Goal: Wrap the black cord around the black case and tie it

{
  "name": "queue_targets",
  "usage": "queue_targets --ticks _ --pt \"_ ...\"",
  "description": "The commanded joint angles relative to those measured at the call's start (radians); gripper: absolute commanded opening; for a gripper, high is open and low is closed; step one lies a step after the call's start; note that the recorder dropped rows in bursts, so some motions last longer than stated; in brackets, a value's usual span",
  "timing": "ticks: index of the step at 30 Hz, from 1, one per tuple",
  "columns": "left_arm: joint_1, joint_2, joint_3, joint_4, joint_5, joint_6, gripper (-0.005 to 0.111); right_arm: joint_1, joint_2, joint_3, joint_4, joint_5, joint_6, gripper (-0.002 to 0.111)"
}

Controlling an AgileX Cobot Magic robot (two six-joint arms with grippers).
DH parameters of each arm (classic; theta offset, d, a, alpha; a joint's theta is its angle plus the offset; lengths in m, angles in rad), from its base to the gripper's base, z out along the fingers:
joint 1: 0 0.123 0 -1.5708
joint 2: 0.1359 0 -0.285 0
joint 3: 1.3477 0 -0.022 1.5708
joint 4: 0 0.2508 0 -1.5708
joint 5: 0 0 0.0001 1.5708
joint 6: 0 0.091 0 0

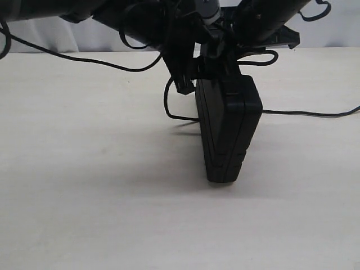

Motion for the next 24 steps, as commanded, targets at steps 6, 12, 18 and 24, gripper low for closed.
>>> queue_targets --ticks 6,12,18,24 --pt "0.015 -0.05 0.005 0.267 0.097 -0.202 0.065 0.0 0.025 0.006 -0.007 0.003 0.0 0.004" --pt "0.087 -0.05 0.005 0.314 0.111 -0.291 0.065 0.0 0.025 0.006 -0.005 0.007 0.0 0.004" --pt "0.16 -0.022 0.005 0.136 0.149 -0.228 0.065 0.0 0.025 0.006 -0.005 0.009 0.0 0.004" --pt "0.165 0.082 0.005 -0.093 0.139 0.017 0.064 0.0 0.025 0.006 -0.005 0.009 0.0 0.004"
